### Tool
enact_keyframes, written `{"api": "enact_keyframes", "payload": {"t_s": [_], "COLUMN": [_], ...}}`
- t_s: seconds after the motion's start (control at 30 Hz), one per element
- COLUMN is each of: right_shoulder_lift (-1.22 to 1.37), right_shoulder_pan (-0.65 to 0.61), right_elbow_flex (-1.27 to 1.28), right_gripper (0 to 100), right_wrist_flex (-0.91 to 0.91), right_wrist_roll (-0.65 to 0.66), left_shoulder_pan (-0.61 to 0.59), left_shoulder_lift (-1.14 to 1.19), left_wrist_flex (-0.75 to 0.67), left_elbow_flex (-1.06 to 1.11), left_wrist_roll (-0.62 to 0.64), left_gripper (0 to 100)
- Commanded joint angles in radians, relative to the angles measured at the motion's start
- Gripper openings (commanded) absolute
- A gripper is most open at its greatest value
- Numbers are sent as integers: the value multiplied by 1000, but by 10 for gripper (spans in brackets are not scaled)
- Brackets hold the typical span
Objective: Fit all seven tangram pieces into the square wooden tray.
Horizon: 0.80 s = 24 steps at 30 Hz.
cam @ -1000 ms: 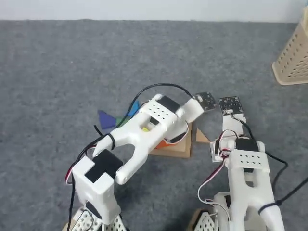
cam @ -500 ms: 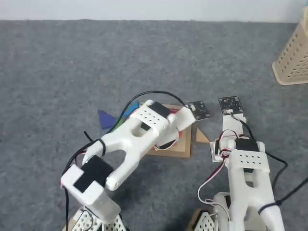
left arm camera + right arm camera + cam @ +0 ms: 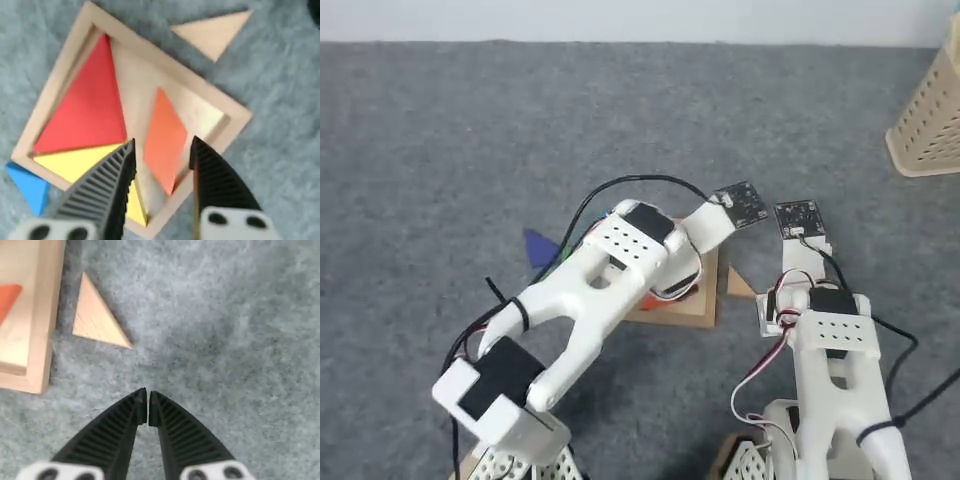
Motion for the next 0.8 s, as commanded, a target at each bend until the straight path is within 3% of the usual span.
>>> {"api": "enact_keyframes", "payload": {"t_s": [0.0, 0.33, 0.77], "right_shoulder_lift": [-5, -5, -5], "right_shoulder_pan": [4, 4, 5], "right_elbow_flex": [-5, -5, -5], "right_gripper": [6, 6, 6], "right_wrist_flex": [-19, -18, -19], "right_wrist_roll": [-5, -3, -3], "left_shoulder_pan": [6, 8, -2], "left_shoulder_lift": [17, 230, 247], "left_wrist_flex": [-44, -61, 17], "left_elbow_flex": [-68, -180, -117], "left_wrist_roll": [17, 12, -44], "left_gripper": [176, 152, 58]}}
